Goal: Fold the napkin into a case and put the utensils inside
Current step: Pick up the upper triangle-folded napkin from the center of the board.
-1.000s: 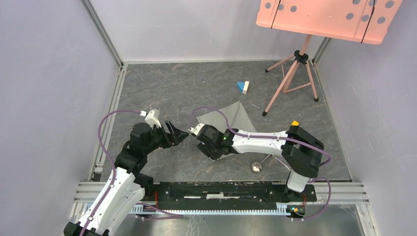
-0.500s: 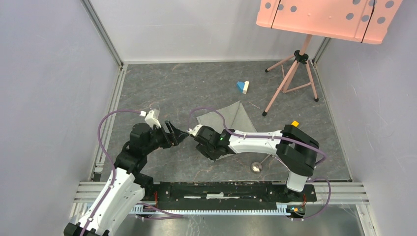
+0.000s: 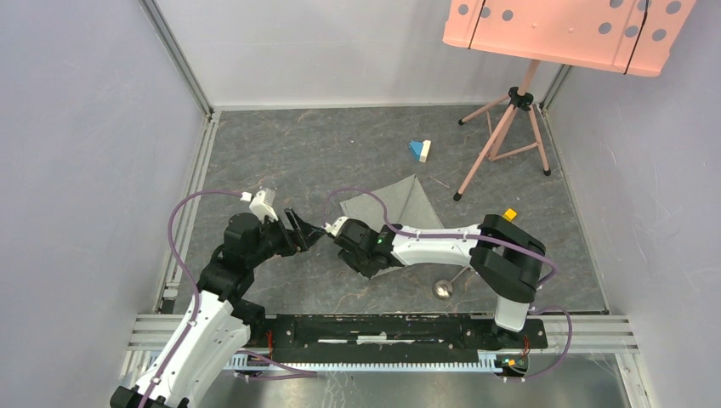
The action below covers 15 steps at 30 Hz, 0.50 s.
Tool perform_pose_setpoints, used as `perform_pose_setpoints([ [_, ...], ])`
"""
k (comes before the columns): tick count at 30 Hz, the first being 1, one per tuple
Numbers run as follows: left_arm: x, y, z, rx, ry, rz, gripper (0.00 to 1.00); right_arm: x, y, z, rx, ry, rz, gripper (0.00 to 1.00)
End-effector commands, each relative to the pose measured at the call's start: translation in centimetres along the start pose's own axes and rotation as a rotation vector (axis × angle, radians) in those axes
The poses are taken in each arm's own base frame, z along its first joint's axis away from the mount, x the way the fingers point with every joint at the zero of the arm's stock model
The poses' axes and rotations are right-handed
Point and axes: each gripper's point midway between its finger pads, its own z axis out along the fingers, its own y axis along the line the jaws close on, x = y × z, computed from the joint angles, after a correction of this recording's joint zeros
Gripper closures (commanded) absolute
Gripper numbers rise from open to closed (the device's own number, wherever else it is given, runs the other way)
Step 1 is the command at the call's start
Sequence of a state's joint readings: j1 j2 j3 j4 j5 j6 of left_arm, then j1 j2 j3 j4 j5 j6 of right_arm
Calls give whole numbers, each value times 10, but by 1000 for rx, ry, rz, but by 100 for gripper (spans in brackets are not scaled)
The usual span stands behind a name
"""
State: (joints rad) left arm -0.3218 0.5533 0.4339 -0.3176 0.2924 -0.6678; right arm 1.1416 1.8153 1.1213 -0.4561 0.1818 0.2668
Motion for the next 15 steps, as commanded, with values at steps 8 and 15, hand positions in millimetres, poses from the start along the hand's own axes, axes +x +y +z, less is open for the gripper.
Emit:
perform_pose_setpoints([
  [8,-4,25,8,-169,-47,-234,6,18,-11,16,66,39,-47,100],
  [15,-2,3,51,-30,18,-516,6,-24,2,-17,-40,-159,-52,100],
])
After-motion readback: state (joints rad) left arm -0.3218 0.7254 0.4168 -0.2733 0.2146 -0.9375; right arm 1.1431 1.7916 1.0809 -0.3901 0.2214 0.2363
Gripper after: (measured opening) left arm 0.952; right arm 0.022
